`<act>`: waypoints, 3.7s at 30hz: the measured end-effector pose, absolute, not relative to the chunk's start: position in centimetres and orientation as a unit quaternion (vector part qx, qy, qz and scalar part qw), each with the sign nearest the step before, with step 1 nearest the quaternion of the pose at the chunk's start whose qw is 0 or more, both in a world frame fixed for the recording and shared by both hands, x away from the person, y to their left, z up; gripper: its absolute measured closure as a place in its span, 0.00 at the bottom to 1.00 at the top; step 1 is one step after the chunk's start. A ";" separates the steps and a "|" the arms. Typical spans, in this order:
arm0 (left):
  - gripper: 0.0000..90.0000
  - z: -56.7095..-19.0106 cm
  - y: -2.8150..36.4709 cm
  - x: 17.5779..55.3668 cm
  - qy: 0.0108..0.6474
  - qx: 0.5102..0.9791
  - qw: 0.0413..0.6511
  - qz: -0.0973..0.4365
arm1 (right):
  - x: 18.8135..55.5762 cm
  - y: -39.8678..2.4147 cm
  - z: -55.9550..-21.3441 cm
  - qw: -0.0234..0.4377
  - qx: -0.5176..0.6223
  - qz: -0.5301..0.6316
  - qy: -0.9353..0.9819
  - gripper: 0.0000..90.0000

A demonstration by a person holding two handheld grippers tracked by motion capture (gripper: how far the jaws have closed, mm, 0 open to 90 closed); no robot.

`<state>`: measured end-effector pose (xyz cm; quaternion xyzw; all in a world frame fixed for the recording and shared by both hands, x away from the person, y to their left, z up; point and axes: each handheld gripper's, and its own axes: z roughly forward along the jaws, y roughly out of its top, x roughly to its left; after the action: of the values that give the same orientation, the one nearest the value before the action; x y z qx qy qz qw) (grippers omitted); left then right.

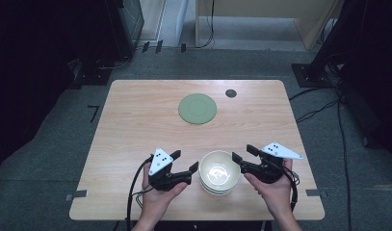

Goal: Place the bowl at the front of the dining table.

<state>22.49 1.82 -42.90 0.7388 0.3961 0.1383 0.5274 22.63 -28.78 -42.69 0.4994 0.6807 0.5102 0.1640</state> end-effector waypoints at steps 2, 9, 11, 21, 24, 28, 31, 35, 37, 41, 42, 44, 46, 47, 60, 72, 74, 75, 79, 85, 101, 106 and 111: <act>0.28 -43.1 1.1 22.5 0.394 0.745 0.521 0.135 | 22.7 -28.4 -43.0 0.158 0.503 0.504 0.685 0.40; 0.40 -43.9 -1.2 22.4 0.385 0.762 0.504 0.133 | 22.7 -27.7 -44.0 0.148 0.497 0.497 0.696 0.51; 0.44 -44.1 -1.5 22.5 0.388 0.764 0.497 0.135 | 22.6 -27.7 -44.1 0.152 0.497 0.496 0.695 0.55; 0.70 -45.0 -3.1 22.8 0.391 0.785 0.460 0.140 | 22.2 -27.4 -44.6 0.168 0.493 0.497 0.694 0.70; 0.76 -44.8 -3.5 22.8 0.392 0.789 0.447 0.155 | 22.3 -27.5 -44.8 0.158 0.502 0.492 0.693 0.71; 0.81 -44.5 -4.2 22.7 0.381 0.799 0.424 0.194 | 22.3 -27.3 -45.0 0.155 0.504 0.482 0.700 0.73; 0.87 -44.6 -4.6 22.8 0.379 0.798 0.418 0.210 | 22.3 -27.1 -45.1 0.149 0.503 0.483 0.701 0.78; 0.92 -44.5 -5.0 23.0 0.363 0.801 0.427 0.211 | 22.4 -27.1 -45.2 0.139 0.501 0.488 0.702 0.81; 0.93 -44.4 -5.0 23.0 0.357 0.800 0.432 0.213 | 22.4 -27.0 -45.2 0.140 0.501 0.485 0.703 0.81; 0.94 -44.1 -5.0 22.9 0.346 0.796 0.445 0.219 | 22.5 -27.0 -45.4 0.131 0.500 0.484 0.706 0.85; 0.94 -44.1 -4.9 22.9 0.345 0.795 0.449 0.218 | 22.5 -27.0 -45.4 0.128 0.500 0.484 0.706 0.85; 0.94 -44.2 -4.8 22.9 0.338 0.795 0.455 0.217 | 22.5 -27.0 -45.4 0.132 0.500 0.482 0.708 0.86; 0.94 -44.2 -4.8 22.6 0.326 0.792 0.460 0.233 | 22.5 -27.0 -45.4 0.131 0.497 0.481 0.710 0.86; 0.94 -44.2 -4.8 22.6 0.326 0.792 0.460 0.233 | 22.5 -27.0 -45.4 0.131 0.497 0.481 0.710 0.86; 0.94 -43.1 -4.1 21.8 0.306 0.769 0.493 0.268 | 22.5 -26.3 -44.3 0.137 0.486 0.465 0.727 0.92; 0.60 -42.8 -1.2 22.6 0.327 0.736 0.560 0.195 | 22.4 -25.6 -42.3 0.181 0.458 0.479 0.727 0.94; 0.49 -42.9 -0.4 22.7 0.334 0.730 0.569 0.177 | 22.4 -25.6 -42.0 0.193 0.452 0.482 0.726 0.94; 0.39 -42.9 -0.4 22.7 0.334 0.730 0.569 0.177 | 22.4 -25.6 -42.0 0.193 0.452 0.482 0.726 0.94; 0.19 -42.9 1.0 22.9 0.350 0.722 0.576 0.159 | 22.5 -25.1 -41.7 0.218 0.444 0.475 0.728 0.94; 0.07 -42.7 2.9 22.6 0.355 0.710 0.585 0.167 | 23.0 -24.9 -41.8 0.221 0.445 0.479 0.724 0.94; 0.07 -45.1 8.0 23.1 0.387 0.700 0.561 0.213 | 24.7 -24.6 -41.6 0.226 0.451 0.492 0.709 0.94; 0.07 -46.2 9.9 23.7 0.410 0.694 0.548 0.224 | 25.5 -24.5 -41.3 0.228 0.452 0.497 0.704 0.94; 0.07 -46.9 11.9 24.4 0.430 0.687 0.535 0.239 | 26.4 -24.4 -41.2 0.228 0.453 0.502 0.701 0.94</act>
<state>24.38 11.86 -46.88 0.6869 0.4296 0.2387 0.5353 26.44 -24.36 -41.23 0.4526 0.7010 0.5016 0.2284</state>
